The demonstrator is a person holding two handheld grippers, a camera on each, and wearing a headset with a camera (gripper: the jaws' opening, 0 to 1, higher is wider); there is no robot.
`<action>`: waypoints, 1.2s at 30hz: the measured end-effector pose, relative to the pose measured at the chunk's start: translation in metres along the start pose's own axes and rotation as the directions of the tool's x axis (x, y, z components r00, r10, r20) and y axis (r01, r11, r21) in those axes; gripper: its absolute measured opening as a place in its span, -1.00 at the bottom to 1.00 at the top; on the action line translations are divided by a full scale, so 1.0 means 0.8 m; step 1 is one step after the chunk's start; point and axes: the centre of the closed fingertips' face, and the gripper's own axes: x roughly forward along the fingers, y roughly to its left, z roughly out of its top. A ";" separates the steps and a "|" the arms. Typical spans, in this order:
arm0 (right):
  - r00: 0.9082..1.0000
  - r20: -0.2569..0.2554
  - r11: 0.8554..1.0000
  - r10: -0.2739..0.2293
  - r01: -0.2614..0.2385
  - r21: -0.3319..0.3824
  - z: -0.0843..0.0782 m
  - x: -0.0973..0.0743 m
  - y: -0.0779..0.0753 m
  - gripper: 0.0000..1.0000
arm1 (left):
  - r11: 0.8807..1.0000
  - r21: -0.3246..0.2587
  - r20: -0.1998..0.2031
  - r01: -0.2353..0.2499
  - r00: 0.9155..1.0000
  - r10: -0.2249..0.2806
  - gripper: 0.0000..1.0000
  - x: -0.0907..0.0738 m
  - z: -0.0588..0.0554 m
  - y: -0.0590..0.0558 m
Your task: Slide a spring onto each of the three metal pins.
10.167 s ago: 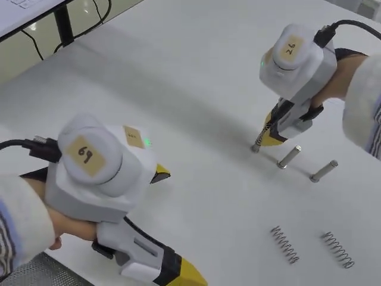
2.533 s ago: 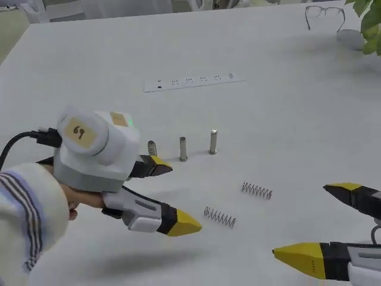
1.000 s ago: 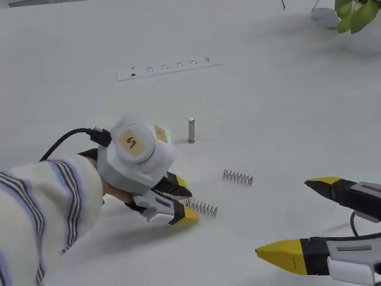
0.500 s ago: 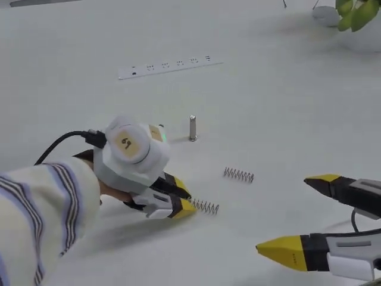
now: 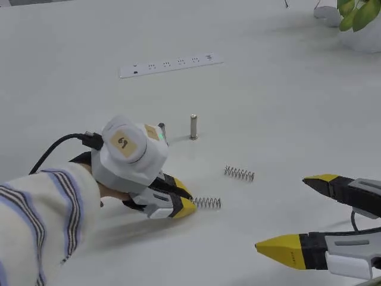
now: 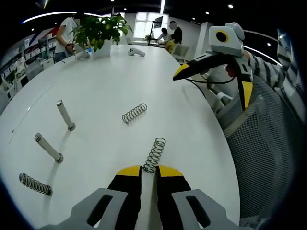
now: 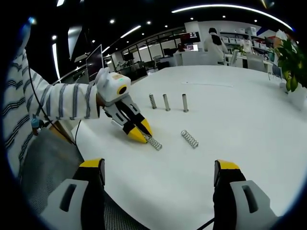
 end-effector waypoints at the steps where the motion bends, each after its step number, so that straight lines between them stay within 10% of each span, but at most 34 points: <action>1: 1.000 0.001 1.000 0.000 0.000 0.000 0.000 0.000 0.000 0.86 | 1.000 0.001 0.002 -0.001 1.000 0.001 -0.93 0.000 0.000 0.000; 36: 1.000 0.020 0.999 -0.015 0.015 -0.034 0.015 -0.007 -0.014 0.79 | 0.987 -0.100 0.104 -0.122 0.986 0.132 -0.95 -0.025 0.010 0.009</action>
